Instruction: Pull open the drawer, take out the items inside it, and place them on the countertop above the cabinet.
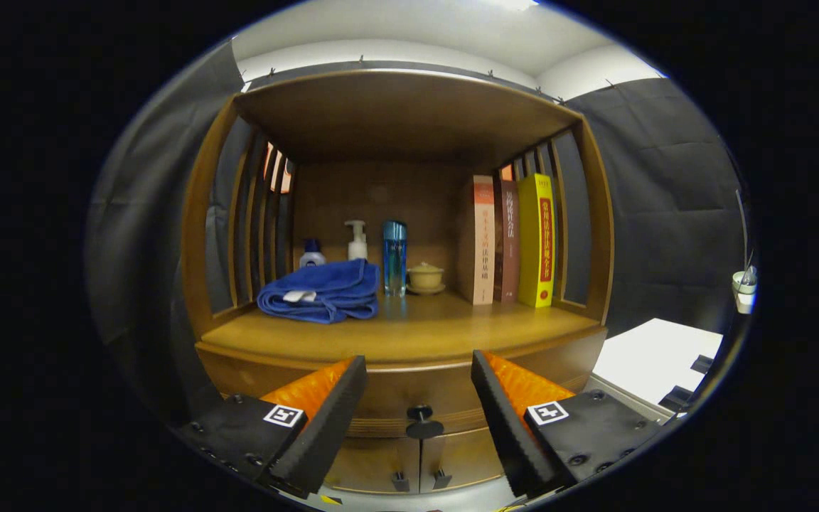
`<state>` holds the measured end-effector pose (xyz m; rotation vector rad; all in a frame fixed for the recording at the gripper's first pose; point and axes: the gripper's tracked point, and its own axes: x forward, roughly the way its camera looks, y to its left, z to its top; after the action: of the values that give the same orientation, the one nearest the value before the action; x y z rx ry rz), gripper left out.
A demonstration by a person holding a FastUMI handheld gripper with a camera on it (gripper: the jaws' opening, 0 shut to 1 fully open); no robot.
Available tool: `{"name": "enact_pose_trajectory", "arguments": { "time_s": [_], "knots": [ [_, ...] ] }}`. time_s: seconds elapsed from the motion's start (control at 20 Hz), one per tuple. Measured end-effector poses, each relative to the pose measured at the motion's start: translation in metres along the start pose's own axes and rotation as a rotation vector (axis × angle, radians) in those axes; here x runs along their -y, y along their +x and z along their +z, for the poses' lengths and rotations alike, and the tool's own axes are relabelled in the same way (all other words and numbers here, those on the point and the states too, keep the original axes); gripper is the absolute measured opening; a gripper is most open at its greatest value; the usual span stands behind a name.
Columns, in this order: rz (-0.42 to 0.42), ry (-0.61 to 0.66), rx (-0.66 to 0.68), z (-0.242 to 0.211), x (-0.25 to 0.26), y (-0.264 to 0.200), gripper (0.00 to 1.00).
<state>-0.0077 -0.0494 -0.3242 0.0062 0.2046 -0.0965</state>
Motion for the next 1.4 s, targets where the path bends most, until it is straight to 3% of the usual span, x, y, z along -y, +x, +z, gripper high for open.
{"name": "enact_pose_trajectory", "arguments": {
  "time_s": [0.3, 0.55, 0.75, 0.9, 1.15, 1.4],
  "knots": [
    [-0.031, 0.011, -0.09, -0.052, 0.014, 0.01, 0.98],
    [0.001, -0.012, -0.164, -0.083, 0.008, 0.015, 0.96],
    [-0.004, 0.004, -0.187, -0.093, 0.01, 0.021, 0.75],
    [0.001, 0.026, -0.219, -0.104, 0.005, 0.026, 0.76],
    [-0.033, 0.043, -0.248, -0.111, 0.007, 0.029, 0.56],
    [0.025, -0.066, -0.243, -0.111, 0.003, 0.026, 0.43]
  ]
}}
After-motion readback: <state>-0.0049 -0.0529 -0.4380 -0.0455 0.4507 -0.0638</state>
